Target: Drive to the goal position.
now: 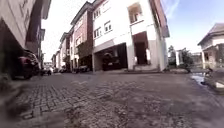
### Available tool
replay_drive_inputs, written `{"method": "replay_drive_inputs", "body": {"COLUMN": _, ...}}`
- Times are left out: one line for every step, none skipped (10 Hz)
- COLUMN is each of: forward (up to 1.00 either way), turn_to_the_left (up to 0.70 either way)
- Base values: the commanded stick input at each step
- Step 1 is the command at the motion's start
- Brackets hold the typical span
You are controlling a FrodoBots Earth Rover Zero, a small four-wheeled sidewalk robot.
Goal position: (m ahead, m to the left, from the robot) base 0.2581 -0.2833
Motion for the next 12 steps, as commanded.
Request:
{"method": "replay_drive_inputs", "body": {"forward": 0.69, "turn_to_the_left": 0.21}}
{"method": "replay_drive_inputs", "body": {"forward": 0.69, "turn_to_the_left": 0.35}}
{"method": "replay_drive_inputs", "body": {"forward": 0.69, "turn_to_the_left": 0.35}}
{"method": "replay_drive_inputs", "body": {"forward": 0.69, "turn_to_the_left": 0.26}}
{"method": "replay_drive_inputs", "body": {"forward": 0.69, "turn_to_the_left": 0.03}}
{"method": "replay_drive_inputs", "body": {"forward": 0.69, "turn_to_the_left": 0.03}}
{"method": "replay_drive_inputs", "body": {"forward": 0.69, "turn_to_the_left": 0.03}}
{"method": "replay_drive_inputs", "body": {"forward": 0.69, "turn_to_the_left": 0.17}}
{"method": "replay_drive_inputs", "body": {"forward": 0.69, "turn_to_the_left": 0.35}}
{"method": "replay_drive_inputs", "body": {"forward": 0.69, "turn_to_the_left": 0.35}}
{"method": "replay_drive_inputs", "body": {"forward": 0.69, "turn_to_the_left": 0.29}}
{"method": "replay_drive_inputs", "body": {"forward": 0.69, "turn_to_the_left": 0.19}}
